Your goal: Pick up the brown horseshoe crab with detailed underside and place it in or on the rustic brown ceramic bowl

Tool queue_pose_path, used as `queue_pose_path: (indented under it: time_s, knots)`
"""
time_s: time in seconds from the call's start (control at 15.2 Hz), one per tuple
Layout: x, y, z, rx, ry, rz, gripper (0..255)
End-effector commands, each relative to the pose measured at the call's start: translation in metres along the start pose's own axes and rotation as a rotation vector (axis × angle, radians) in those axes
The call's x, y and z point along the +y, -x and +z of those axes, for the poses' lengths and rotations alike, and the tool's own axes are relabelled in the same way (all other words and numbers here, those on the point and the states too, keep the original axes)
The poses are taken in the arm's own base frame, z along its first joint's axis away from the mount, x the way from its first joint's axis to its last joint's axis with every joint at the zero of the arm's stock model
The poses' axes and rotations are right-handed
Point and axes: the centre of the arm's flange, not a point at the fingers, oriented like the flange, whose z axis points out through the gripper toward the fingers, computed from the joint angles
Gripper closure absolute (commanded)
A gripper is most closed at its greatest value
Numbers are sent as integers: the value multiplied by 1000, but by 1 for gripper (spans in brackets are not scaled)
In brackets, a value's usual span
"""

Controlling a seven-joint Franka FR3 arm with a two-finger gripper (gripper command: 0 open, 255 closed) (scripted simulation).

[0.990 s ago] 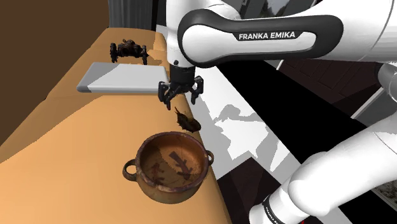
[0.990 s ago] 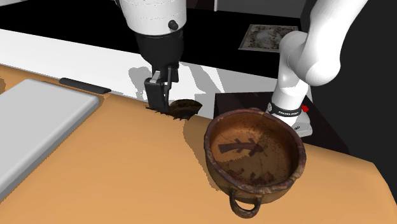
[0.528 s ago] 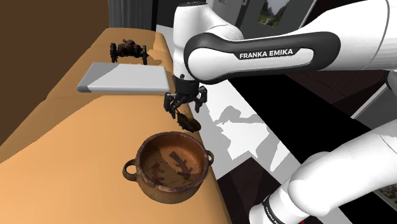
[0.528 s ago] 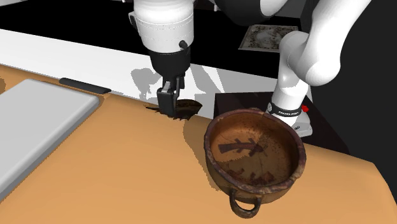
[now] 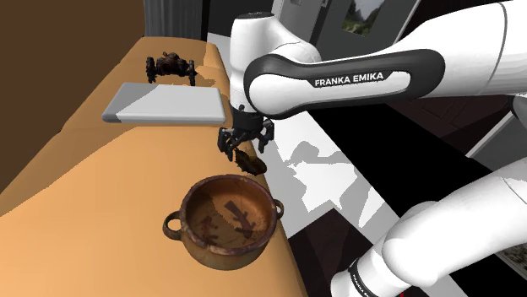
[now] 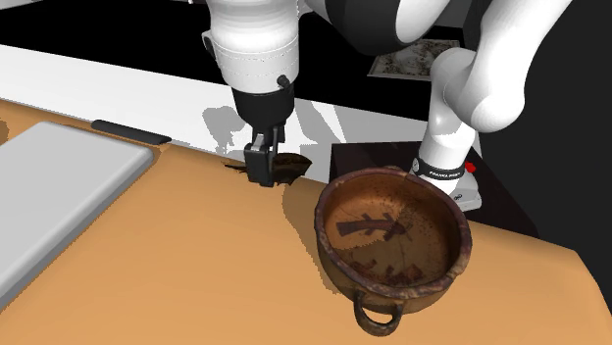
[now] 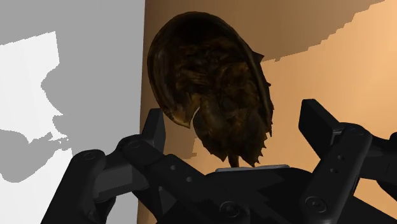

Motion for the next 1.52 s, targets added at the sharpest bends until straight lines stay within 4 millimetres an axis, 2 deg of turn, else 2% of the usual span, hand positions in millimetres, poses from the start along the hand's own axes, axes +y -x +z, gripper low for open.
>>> queue_pose_path:
  time_s: [0.0,0.07,0.66,1.45]
  knots:
    - [0,0,0,0,0,0,0]
    - [0,0,0,0,0,0,255]
    - [0,0,0,0,0,0,255]
    - [11,-2,-62,0,0,0,255]
